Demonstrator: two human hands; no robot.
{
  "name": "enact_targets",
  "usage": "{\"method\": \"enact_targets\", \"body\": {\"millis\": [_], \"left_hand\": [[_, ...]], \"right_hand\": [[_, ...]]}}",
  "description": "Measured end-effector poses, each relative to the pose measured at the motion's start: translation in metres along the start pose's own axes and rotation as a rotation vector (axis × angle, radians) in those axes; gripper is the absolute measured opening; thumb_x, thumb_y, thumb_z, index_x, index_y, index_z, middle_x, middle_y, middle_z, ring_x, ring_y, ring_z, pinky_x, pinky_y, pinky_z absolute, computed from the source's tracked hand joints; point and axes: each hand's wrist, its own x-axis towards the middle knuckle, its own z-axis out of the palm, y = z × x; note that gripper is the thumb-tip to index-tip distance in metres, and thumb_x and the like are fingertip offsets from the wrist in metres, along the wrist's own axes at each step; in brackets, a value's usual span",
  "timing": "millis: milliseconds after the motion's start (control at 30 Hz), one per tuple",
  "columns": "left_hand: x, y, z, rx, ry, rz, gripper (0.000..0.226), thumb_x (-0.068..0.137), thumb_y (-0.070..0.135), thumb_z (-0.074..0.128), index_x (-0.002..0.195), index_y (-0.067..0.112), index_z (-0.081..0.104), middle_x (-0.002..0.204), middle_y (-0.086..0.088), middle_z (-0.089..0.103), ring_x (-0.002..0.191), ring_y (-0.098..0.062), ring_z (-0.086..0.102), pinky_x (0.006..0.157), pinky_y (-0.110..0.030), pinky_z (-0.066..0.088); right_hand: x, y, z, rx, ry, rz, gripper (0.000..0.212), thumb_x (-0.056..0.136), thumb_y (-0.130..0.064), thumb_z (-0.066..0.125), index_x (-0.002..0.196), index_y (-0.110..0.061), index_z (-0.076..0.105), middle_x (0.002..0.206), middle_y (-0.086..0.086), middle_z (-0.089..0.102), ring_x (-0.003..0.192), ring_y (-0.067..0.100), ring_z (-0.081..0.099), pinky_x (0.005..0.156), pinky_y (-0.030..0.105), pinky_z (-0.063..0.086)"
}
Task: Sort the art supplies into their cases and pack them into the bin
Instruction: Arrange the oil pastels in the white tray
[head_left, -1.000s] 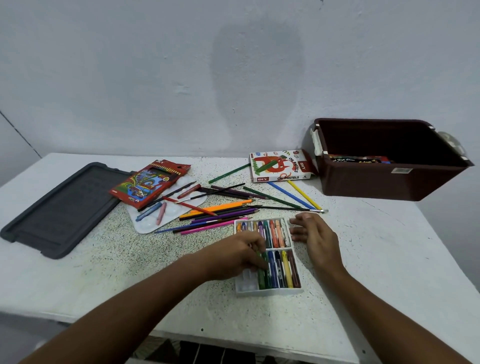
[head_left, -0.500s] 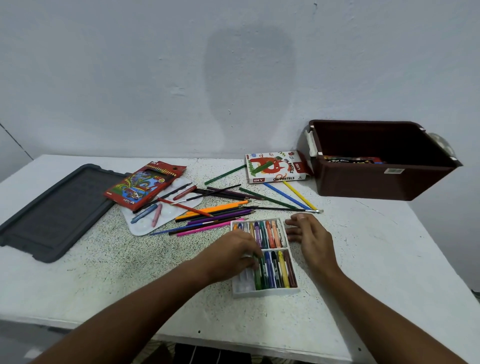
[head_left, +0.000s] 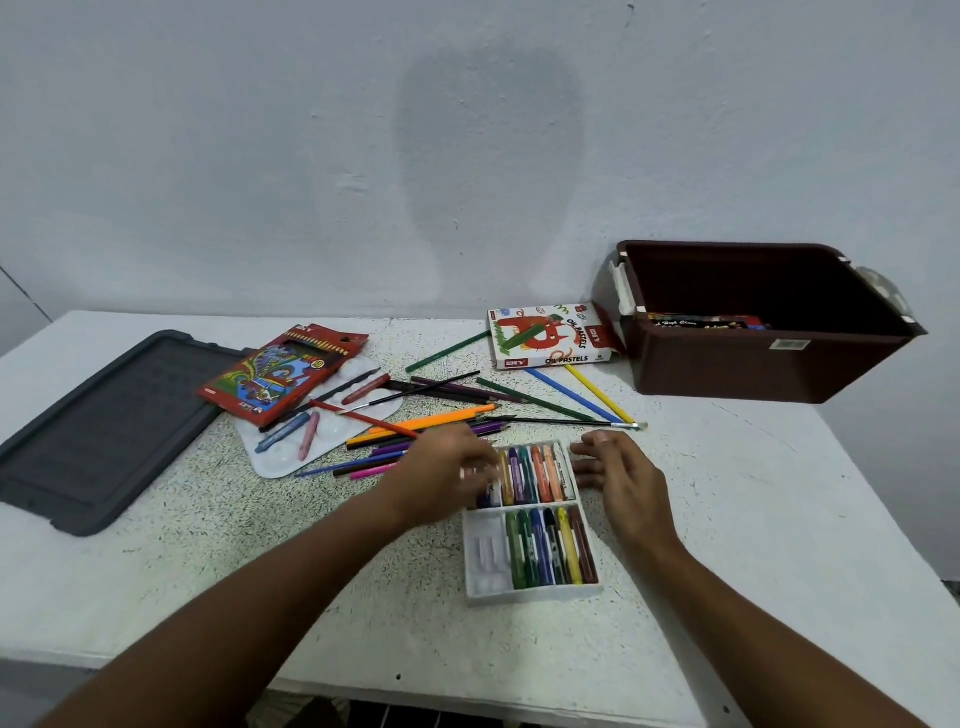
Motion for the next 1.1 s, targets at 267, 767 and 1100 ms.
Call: {"method": "enact_targets", "body": {"millis": [267,767,1100], "left_hand": [[0.022,-0.115,-0.049,0.299,0.27,-0.505,0.024,0.096,0.012,0.053,0.112,0.006,0.068,0.108,-0.019,0.064,0.095,-0.032,0.059,0.086,-0.044,0.049],[0.038,-0.148,-0.049,0.395,0.162,-0.625,0.017,0.09,0.004,0.057,0.102,0.006,0.07,0.089,-0.016,0.068,0.082,-0.029,0.061,0.074,-0.039,0.052],[0.041,-0.118,-0.054,0.33,0.382,-0.283,0.02,0.089,-0.002,0.055,0.099,0.005,0.07,0.097,-0.014,0.066,0.093,-0.032,0.052,0.079,-0.04,0.043]], "right_hand": [[0.003,0.0,0.004,-0.056,0.027,0.007,0.024,0.1,-0.037,0.046,0.092,-0.027,0.066,0.088,-0.006,0.073,0.079,0.015,0.071,0.08,0.05,0.057],[0.006,-0.006,0.009,-0.11,0.025,-0.027,0.021,0.099,-0.034,0.047,0.091,-0.025,0.064,0.084,-0.008,0.073,0.071,0.014,0.07,0.068,0.042,0.059],[0.004,-0.008,0.009,-0.11,0.034,-0.035,0.021,0.1,-0.033,0.047,0.091,-0.024,0.064,0.084,-0.01,0.072,0.07,0.01,0.069,0.066,0.036,0.056]]}}
